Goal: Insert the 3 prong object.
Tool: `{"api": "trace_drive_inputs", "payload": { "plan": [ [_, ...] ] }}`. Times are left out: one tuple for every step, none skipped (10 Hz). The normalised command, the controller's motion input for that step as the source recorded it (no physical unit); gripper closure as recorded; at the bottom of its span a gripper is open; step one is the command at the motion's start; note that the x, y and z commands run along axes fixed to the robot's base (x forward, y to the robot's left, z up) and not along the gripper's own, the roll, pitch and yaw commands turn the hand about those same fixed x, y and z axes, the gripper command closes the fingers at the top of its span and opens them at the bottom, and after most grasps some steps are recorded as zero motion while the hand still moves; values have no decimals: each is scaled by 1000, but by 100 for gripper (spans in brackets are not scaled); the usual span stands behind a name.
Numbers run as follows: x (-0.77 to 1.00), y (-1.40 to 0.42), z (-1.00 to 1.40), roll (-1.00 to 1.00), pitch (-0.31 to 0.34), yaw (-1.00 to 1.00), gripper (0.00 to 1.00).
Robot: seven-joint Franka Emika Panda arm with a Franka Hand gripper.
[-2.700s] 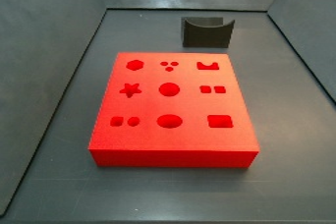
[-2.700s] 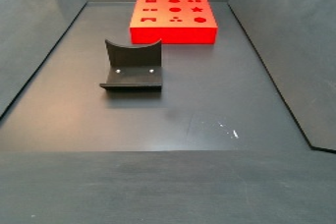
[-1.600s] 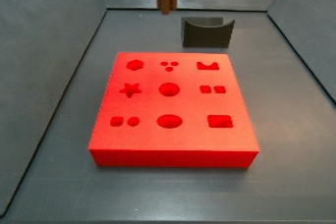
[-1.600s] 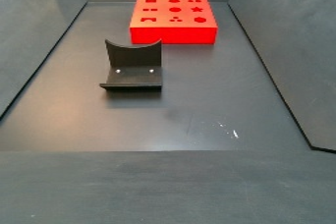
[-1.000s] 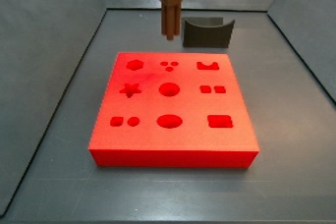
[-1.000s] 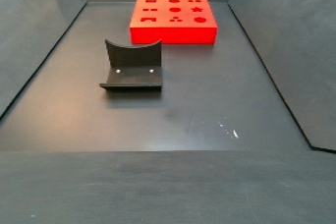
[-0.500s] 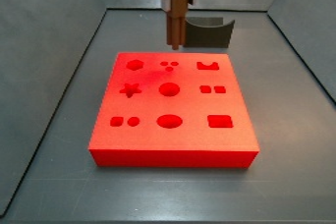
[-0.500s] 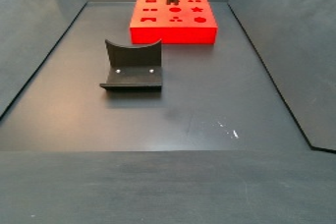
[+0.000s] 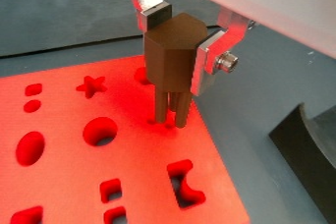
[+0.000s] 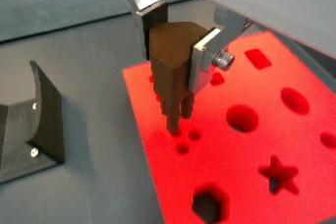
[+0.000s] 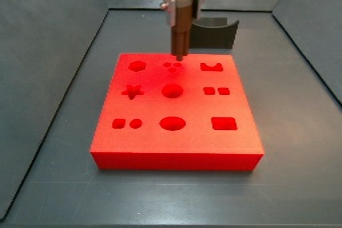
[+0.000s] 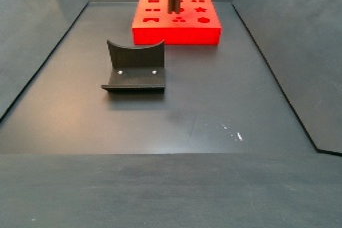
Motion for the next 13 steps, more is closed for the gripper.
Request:
{"api": "trace_drive_inputs", "payload": {
  "plan": [
    [-363, -34, -334, 0, 0, 0, 100],
    [-177, -131, -217, -50, 0, 171, 100],
    [0, -109, -211, -16, 0, 254, 100],
    [0, -54, -269, 0, 0, 254, 100],
    [43, 0, -337, 53, 0, 254, 100],
    [103, 0, -280, 70, 0, 254, 100],
    [57, 0, -283, 93, 0, 214, 100],
    [137, 0, -303, 121, 7, 174, 100],
    [303, 0, -143, 144, 43, 89, 100],
    [480, 0, -20, 130, 59, 20, 100],
    [320, 0, -63, 151, 69, 0, 100],
    [20, 0, -211, 113, 53, 0, 100],
    [-3, 0, -331, 86, 71, 0, 100]
  ]
}}
